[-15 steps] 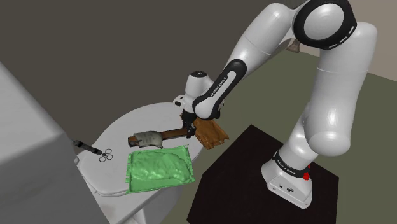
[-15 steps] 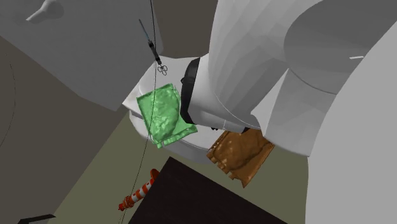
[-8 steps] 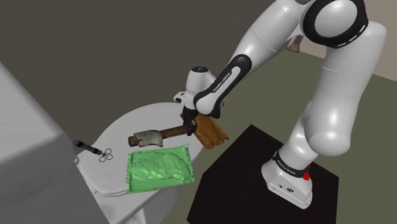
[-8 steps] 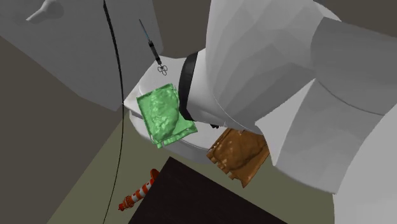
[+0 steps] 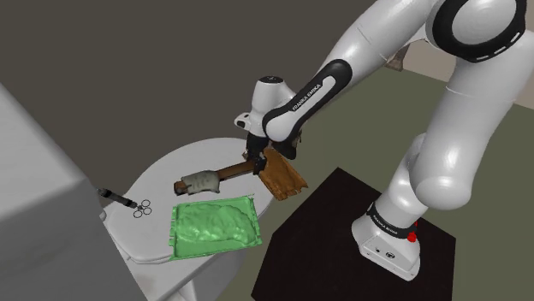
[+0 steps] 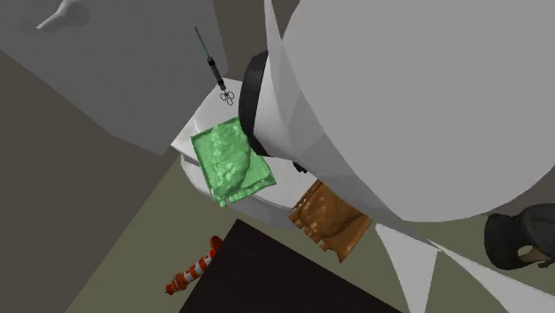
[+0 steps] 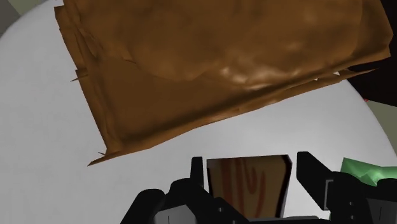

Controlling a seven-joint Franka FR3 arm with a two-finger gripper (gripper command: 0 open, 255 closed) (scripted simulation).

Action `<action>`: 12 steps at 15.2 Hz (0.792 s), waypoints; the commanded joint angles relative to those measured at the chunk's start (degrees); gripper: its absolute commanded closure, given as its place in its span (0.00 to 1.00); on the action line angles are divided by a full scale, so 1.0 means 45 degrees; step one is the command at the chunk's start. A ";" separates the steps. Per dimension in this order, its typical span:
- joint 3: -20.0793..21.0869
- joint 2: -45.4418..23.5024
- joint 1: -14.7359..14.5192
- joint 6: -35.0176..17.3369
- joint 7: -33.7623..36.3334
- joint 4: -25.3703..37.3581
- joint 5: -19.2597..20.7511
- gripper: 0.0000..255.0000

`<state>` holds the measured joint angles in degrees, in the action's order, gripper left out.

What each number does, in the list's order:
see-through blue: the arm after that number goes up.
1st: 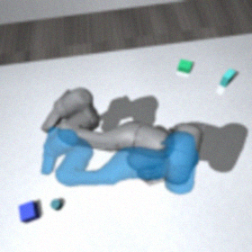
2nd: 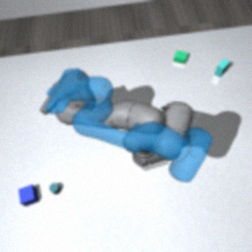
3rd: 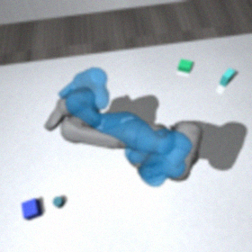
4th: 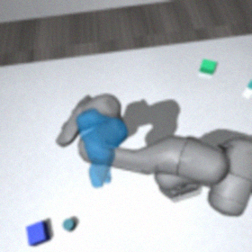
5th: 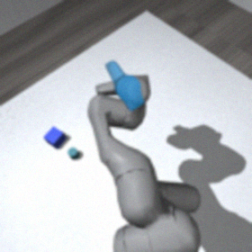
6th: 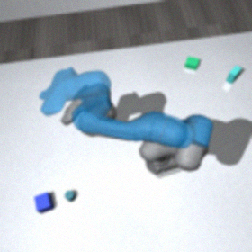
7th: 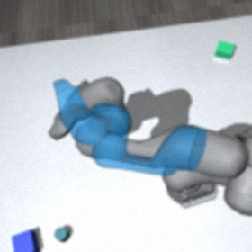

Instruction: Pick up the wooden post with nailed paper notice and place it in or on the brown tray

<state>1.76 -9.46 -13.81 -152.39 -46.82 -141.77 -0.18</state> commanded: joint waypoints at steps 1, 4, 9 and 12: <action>0.0007 0.0370 0.0006 0.0385 -0.0017 0.0010 -0.0021 1.00; 0.0014 0.0861 0.0010 0.0913 -0.0031 0.0046 -0.0044 1.00; 0.0019 0.1634 0.0013 0.1805 -0.0050 0.0167 -0.0077 1.00; -0.0117 0.2045 0.0163 0.1931 -0.0359 -0.0121 -0.0109 1.00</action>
<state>1.58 -1.17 -13.46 -143.78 -47.66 -141.46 -0.60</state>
